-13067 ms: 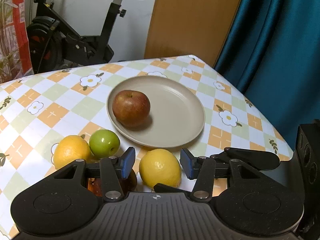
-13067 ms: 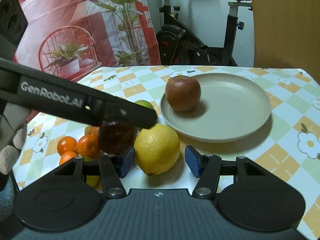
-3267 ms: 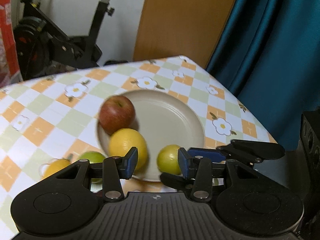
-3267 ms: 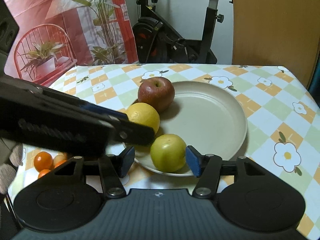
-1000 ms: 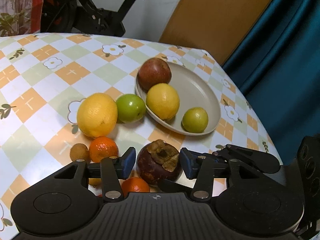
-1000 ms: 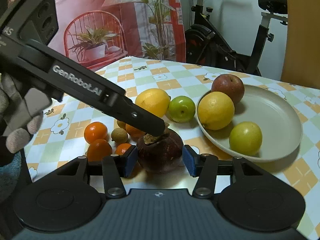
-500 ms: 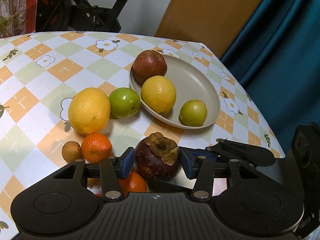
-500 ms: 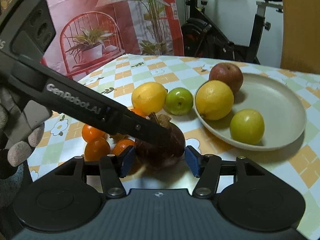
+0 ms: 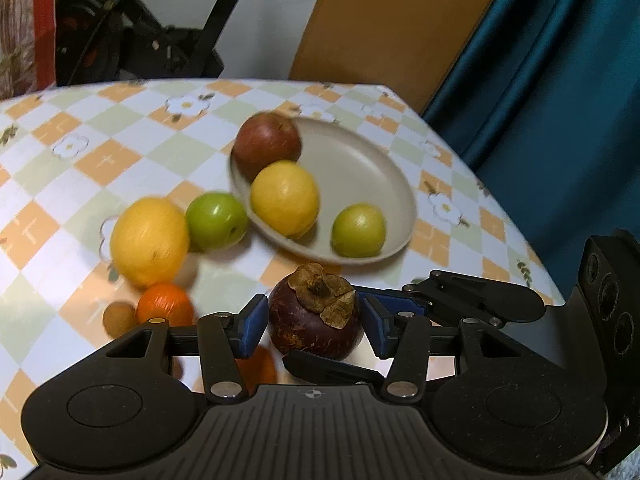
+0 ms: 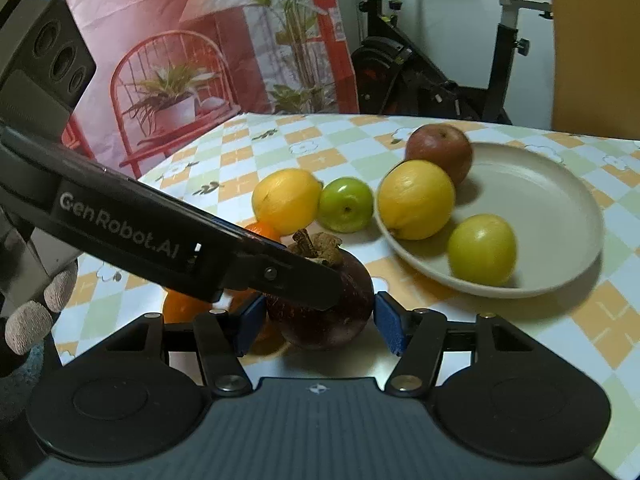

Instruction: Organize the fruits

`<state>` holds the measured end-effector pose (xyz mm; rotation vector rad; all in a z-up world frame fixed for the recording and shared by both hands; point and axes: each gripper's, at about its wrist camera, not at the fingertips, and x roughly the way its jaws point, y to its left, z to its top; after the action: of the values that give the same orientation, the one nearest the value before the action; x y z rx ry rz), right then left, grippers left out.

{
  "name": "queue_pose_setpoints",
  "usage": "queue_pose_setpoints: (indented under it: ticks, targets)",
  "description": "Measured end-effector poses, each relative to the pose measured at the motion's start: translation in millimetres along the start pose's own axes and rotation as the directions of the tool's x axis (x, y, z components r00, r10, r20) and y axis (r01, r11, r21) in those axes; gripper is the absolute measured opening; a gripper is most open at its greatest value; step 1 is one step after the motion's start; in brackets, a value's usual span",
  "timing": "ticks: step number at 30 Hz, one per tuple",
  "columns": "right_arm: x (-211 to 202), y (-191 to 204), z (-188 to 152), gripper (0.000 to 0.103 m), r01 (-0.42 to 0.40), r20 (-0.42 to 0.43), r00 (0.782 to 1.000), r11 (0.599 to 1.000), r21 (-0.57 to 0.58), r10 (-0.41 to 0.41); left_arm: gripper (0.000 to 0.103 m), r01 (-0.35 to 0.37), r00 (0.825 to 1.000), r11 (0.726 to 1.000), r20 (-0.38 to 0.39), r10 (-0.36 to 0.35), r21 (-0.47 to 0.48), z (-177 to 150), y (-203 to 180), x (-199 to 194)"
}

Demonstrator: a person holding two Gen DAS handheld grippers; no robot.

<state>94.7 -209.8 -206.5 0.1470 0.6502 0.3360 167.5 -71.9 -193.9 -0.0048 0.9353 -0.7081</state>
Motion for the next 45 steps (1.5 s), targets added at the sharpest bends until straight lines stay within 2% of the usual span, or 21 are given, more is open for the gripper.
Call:
queue_pose_setpoints:
  ticks: [10, 16, 19, 23, 32, 37, 45]
  targets:
    - [-23.9, -20.0, 33.3, 0.062, 0.057, 0.092, 0.994, 0.998, -0.016, -0.055, 0.053, 0.002, 0.995, 0.997, 0.098, -0.009, 0.073, 45.4, -25.5, -8.5]
    - [-27.8, -39.4, 63.8, 0.062, 0.096, 0.148, 0.985, 0.995, -0.030, -0.090, 0.053, 0.003, 0.989, 0.998, 0.146, -0.013, 0.069, 82.4, -32.2, 1.9]
    - [-23.7, -50.6, 76.7, 0.062, 0.120, 0.166, 0.980, 0.992, -0.038, -0.112, 0.053, -0.008, 0.989, 0.994, 0.151, -0.008, 0.104, 96.8, -36.1, 12.9]
    - [-13.1, -72.5, 89.4, 0.062, 0.143, 0.169, 0.976, 0.989, -0.037, -0.135, 0.053, -0.017, 0.991, 0.989, 0.137, -0.003, 0.145, 114.0, -39.4, 35.0]
    - [23.5, -114.3, 101.2, 0.062, 0.174, 0.118, 0.978, 0.984, -0.033, -0.169, 0.053, -0.034, 0.997, 0.992, 0.074, 0.025, 0.123, 137.9, -23.5, 79.9]
    - [42.8, -128.7, 102.1, 0.062, 0.168, 0.078, 0.983, 0.985, -0.037, -0.165, 0.053, -0.046, 0.998, 0.993, 0.041, 0.042, 0.105, 141.9, -14.7, 95.9]
    - [60.5, -138.4, 98.9, 0.062, 0.170, 0.029, 0.985, 0.985, -0.032, -0.169, 0.053, -0.063, 0.998, 0.990, 0.014, 0.062, 0.126, 139.9, -13.4, 107.6]
